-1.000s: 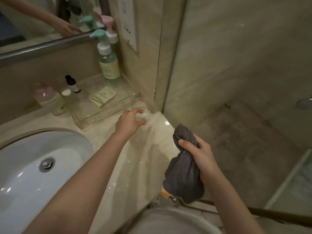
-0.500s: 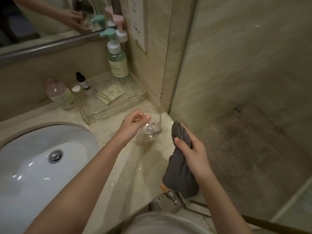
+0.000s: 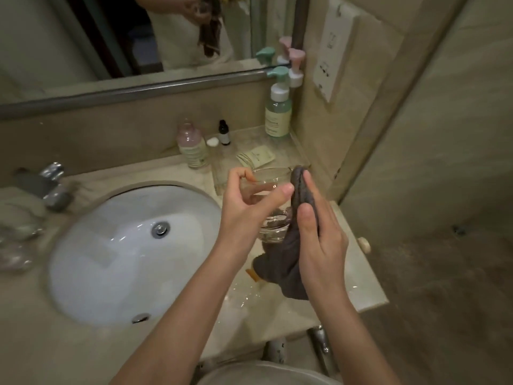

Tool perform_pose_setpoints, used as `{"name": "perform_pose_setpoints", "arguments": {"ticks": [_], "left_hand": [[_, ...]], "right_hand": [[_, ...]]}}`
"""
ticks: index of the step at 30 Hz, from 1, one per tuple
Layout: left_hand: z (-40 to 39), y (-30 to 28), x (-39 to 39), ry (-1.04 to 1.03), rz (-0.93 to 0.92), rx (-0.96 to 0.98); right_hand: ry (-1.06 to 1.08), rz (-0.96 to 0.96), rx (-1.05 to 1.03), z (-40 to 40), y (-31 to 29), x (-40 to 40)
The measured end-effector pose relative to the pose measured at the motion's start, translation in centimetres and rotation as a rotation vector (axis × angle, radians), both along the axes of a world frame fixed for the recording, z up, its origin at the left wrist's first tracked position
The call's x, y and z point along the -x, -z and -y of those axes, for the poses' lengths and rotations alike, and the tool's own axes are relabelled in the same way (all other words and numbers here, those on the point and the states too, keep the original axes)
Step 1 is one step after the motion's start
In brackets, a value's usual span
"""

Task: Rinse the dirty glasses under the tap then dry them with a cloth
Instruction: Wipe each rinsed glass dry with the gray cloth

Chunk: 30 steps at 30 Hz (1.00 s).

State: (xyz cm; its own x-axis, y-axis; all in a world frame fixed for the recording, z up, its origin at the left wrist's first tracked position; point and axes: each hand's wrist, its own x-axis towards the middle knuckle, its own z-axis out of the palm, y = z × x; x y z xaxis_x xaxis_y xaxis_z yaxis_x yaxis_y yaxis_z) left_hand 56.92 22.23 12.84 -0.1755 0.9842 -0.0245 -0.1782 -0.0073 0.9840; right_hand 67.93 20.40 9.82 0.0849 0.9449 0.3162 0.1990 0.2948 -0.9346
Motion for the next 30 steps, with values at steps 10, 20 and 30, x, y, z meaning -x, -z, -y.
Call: {"name": "perform_pose_setpoints", "arguments": {"ticks": [10, 20, 30], "left_hand": [[4.3, -2.7, 10.8, -0.171, -0.013, 0.028], [9.2, -4.1, 16.4, -0.479, -0.076, 0.082], [10.2, -3.0, 22.8, -0.247, 0.005, 0.08]], "right_hand": [[-0.34, -0.553, 0.32, 2.2, -2.2, 10.1], [-0.449, -0.379, 0.125, 4.8, -3.4, 17.7], [-0.437, -0.39, 0.2, 6.5, -3.9, 21.6]]}}
